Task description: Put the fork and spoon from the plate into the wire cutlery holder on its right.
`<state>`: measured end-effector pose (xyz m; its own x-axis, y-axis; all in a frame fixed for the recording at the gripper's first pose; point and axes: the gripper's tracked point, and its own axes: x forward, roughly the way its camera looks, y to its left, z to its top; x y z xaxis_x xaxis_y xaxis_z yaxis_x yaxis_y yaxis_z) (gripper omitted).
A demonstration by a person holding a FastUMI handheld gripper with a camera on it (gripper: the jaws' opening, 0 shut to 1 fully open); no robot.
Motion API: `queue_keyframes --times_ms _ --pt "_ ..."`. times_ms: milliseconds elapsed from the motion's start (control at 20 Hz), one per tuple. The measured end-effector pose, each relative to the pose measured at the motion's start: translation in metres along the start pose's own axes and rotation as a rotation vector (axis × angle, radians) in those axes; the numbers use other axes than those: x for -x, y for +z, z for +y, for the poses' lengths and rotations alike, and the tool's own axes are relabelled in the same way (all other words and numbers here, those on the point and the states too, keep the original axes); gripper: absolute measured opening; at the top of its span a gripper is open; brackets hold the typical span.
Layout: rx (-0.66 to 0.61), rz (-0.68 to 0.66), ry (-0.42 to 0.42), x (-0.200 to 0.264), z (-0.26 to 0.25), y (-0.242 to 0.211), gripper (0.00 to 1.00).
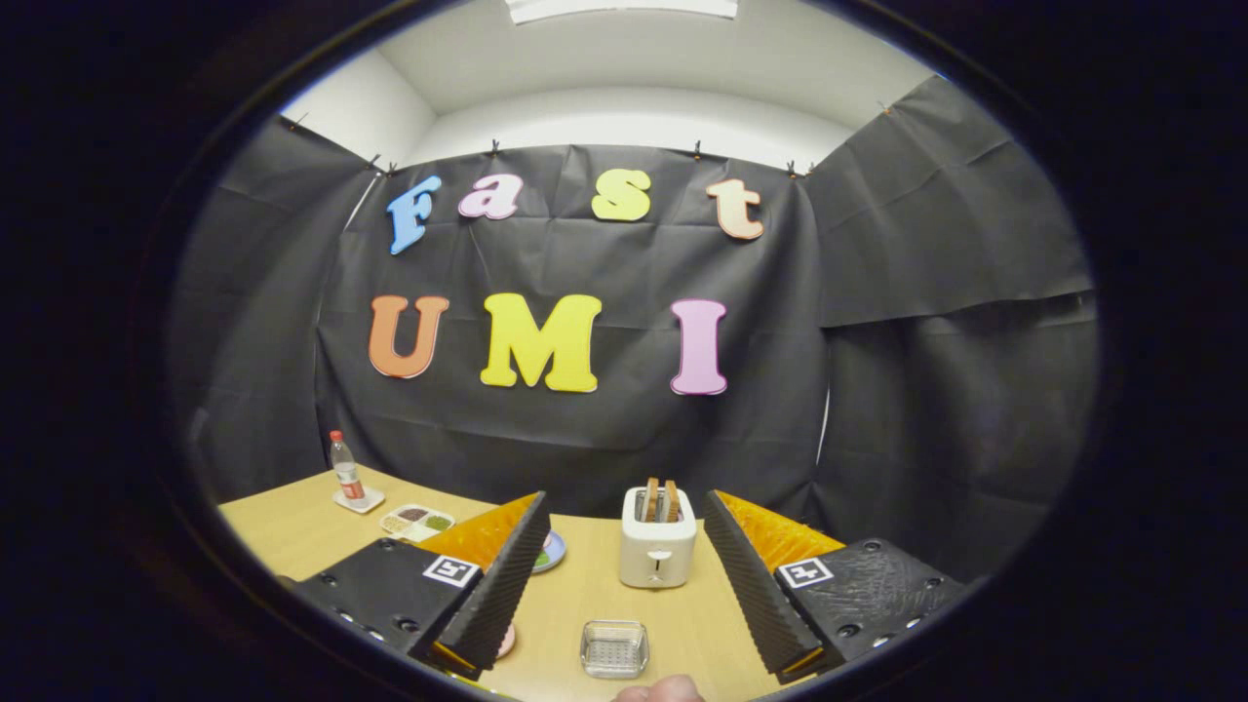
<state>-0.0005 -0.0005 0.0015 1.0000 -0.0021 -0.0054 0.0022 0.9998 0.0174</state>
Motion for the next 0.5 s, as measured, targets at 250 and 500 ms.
queue_keyframes --times_ms 250,500 --pt "0.001 0.007 0.008 -0.002 0.007 0.0 0.95" --pt "-0.005 0.059 0.046 -0.004 0.032 -0.013 0.95"
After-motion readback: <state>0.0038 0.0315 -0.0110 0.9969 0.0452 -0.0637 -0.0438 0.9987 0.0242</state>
